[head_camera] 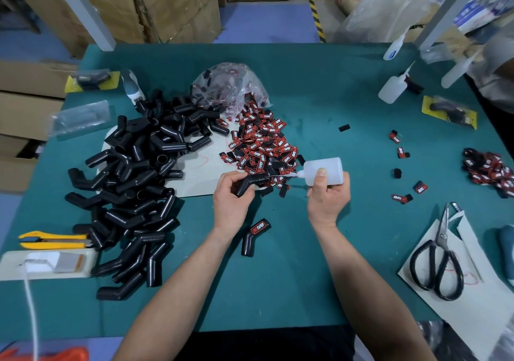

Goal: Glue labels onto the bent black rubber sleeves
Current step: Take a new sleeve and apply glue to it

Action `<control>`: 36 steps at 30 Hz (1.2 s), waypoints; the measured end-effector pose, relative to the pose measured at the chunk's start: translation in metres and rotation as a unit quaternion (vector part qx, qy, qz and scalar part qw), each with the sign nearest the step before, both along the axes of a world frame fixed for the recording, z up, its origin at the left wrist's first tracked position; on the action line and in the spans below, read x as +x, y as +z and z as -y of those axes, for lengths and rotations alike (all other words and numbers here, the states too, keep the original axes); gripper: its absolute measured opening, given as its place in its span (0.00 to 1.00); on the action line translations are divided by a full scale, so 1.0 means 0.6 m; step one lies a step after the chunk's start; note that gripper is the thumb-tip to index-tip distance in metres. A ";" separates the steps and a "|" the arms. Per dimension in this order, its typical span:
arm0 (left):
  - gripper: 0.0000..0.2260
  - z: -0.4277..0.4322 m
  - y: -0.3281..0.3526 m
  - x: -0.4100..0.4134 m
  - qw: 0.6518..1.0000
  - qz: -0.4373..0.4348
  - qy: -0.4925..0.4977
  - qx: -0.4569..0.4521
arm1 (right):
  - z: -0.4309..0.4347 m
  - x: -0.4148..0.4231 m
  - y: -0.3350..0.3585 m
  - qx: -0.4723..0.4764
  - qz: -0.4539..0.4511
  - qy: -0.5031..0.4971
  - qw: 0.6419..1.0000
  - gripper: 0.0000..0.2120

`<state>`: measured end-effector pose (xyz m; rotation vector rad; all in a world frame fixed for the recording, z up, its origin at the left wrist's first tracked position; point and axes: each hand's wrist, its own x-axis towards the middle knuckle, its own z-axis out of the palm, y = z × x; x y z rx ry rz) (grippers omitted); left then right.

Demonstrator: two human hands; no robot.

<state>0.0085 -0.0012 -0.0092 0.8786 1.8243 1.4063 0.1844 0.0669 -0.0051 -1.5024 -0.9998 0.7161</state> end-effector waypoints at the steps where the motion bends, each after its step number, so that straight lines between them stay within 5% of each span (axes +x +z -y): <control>1: 0.17 0.000 0.000 0.000 1.000 -0.002 0.000 0.000 | -0.001 0.000 -0.001 -0.002 0.000 -0.001 1.000 0.10; 24: 0.13 -0.001 -0.010 -0.001 1.000 -0.012 -0.004 0.016 | 0.002 -0.001 -0.003 0.016 0.023 0.003 1.000 0.08; 36: 0.14 -0.001 -0.005 -0.001 1.000 -0.007 0.001 0.007 | 0.003 0.000 -0.008 0.009 -0.006 0.015 1.000 0.14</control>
